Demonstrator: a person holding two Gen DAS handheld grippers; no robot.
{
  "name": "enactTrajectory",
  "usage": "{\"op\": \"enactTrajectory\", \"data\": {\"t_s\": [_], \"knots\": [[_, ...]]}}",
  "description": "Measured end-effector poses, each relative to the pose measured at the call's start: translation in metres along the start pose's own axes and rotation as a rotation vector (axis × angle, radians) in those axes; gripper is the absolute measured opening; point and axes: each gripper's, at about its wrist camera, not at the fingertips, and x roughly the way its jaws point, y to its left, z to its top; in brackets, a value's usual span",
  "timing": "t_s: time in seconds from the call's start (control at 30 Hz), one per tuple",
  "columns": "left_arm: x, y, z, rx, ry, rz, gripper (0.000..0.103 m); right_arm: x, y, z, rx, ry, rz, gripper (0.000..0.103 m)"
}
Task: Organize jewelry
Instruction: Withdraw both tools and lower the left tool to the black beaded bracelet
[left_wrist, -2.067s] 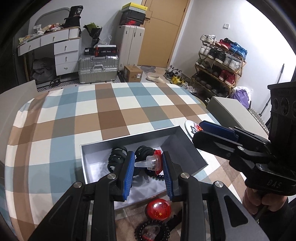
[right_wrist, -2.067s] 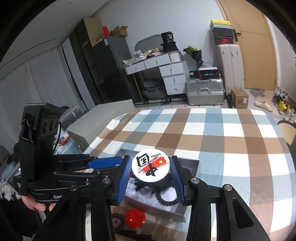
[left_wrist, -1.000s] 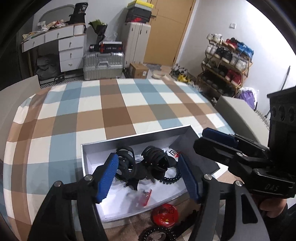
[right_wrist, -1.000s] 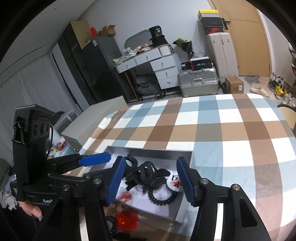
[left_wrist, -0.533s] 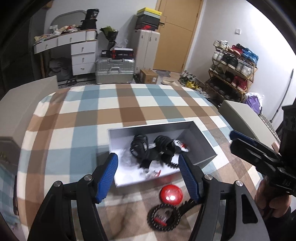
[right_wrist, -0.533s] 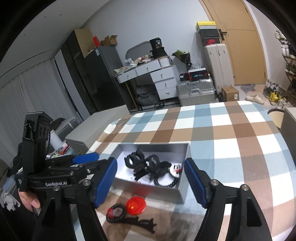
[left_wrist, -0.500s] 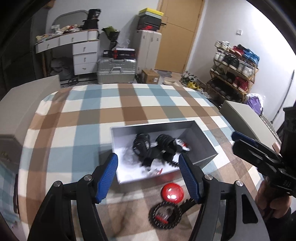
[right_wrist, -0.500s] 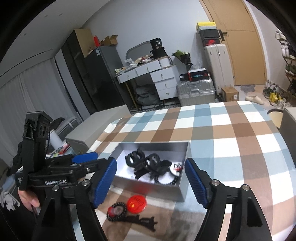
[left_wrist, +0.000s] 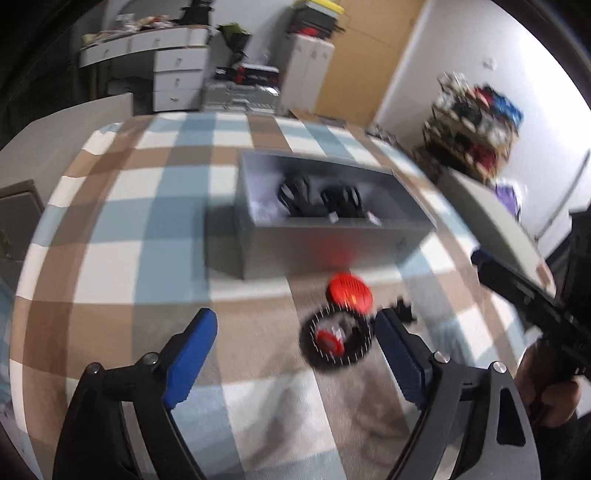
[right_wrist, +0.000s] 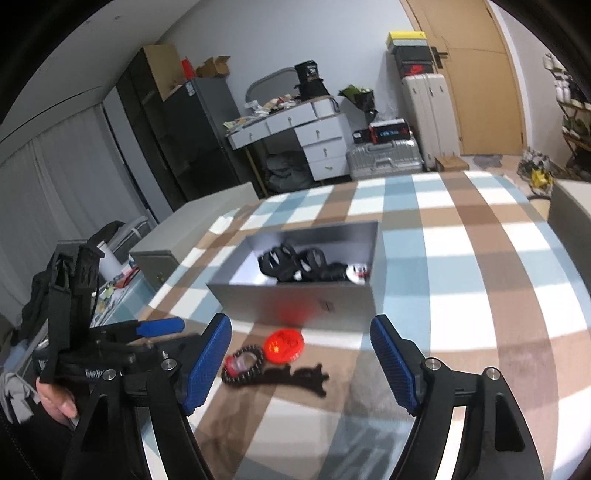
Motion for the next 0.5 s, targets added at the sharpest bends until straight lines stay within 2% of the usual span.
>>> {"op": "enactTrajectory", "data": {"t_s": [0.2, 0.5], "knots": [[0.017, -0.011, -0.012, 0.044, 0.086, -0.049, 0.084, 0.003, -0.003, -0.019, 0.003, 0.051, -0.025, 0.078], [0.024, -0.017, -0.006, 0.099, 0.107, -0.103, 0.084, 0.005, -0.008, -0.038, 0.03, 0.1, -0.031, 0.078]]}}
